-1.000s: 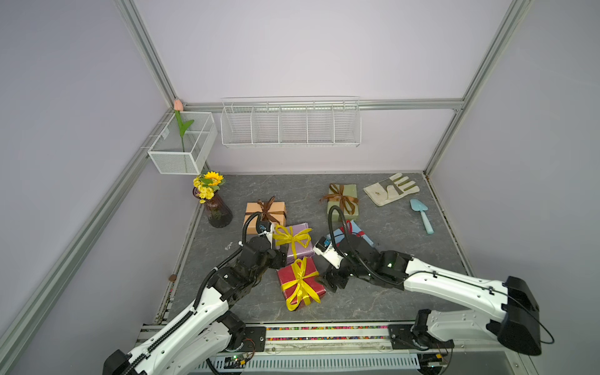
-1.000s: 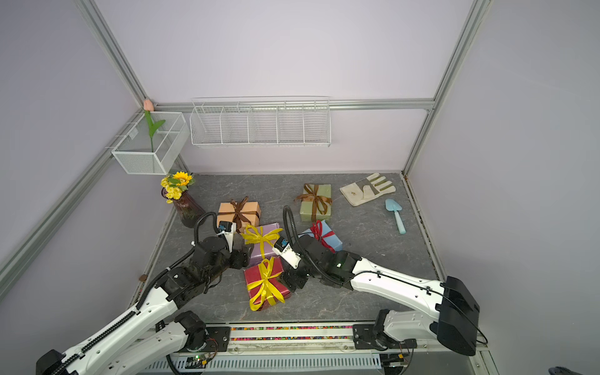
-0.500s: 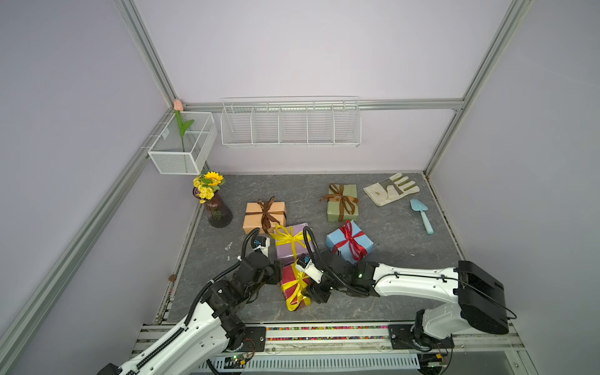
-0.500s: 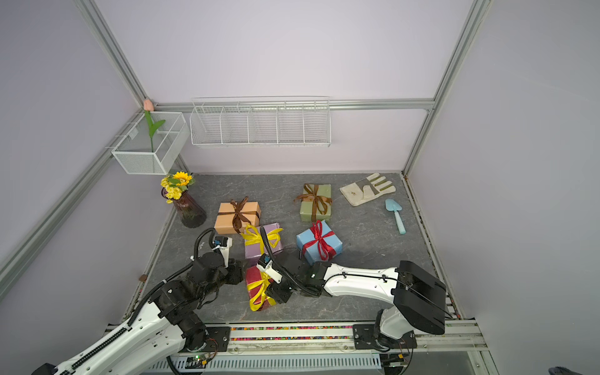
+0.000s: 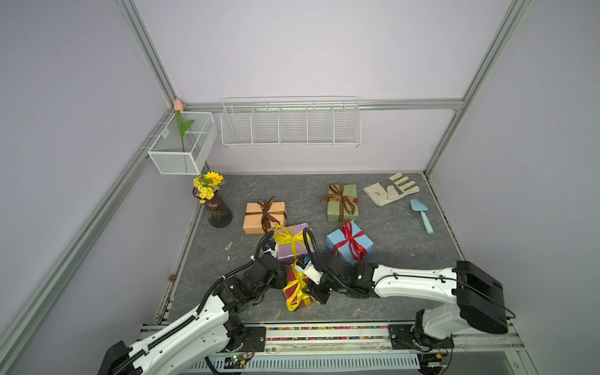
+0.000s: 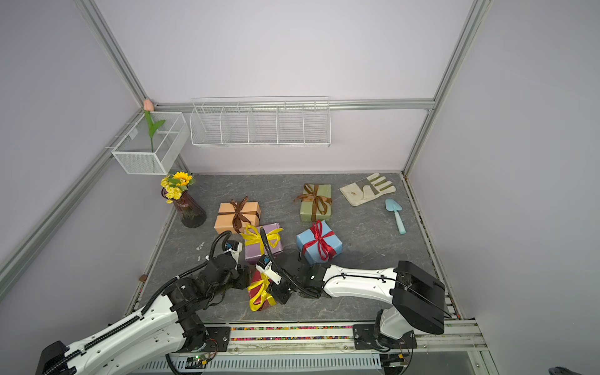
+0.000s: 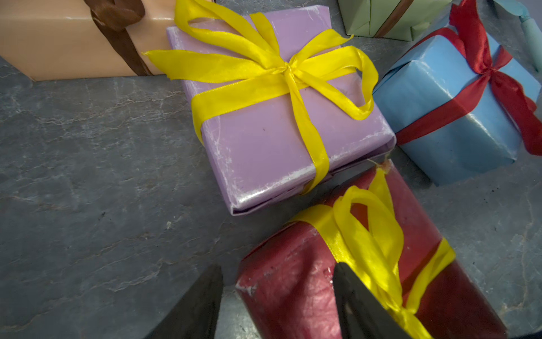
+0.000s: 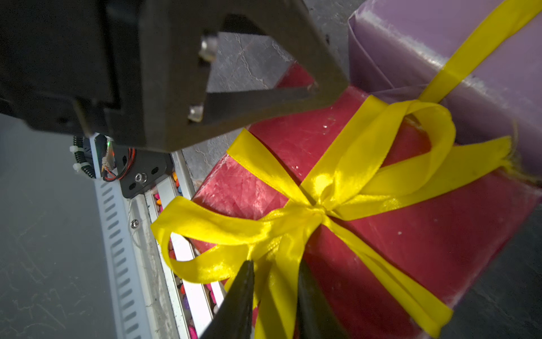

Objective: Untie the ribbon bows on the gift boxes
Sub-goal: Untie the ribbon from the gift box.

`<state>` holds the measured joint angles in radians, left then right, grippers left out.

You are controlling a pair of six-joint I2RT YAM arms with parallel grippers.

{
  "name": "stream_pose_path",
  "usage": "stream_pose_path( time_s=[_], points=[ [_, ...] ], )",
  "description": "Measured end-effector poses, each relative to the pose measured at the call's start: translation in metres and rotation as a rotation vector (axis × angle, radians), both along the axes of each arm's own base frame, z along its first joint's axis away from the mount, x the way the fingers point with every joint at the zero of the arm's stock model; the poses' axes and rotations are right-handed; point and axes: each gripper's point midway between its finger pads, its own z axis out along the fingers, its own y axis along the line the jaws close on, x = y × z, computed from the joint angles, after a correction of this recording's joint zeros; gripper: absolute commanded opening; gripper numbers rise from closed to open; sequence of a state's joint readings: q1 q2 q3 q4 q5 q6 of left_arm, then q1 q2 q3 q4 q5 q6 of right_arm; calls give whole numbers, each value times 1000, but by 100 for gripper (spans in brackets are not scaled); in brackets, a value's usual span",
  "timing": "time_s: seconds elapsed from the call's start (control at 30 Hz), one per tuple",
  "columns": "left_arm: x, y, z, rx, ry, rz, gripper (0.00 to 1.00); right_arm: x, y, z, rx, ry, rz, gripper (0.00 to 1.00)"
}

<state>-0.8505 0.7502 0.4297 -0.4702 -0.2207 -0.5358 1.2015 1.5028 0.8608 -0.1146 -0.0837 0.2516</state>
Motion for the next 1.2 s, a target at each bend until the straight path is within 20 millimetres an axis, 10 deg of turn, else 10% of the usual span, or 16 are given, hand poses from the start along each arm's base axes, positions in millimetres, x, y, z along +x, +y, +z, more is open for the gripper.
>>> stream_pose_path(
  time_s=[0.5, 1.2],
  points=[
    [4, -9, -18, 25, 46, 33, 63, -4, 0, 8, 27, 16, 11, 7],
    [25, -24, -18, 71, 55, 87, 64, 24, -55, 144, 327, -78, -60, 7]
  ],
)
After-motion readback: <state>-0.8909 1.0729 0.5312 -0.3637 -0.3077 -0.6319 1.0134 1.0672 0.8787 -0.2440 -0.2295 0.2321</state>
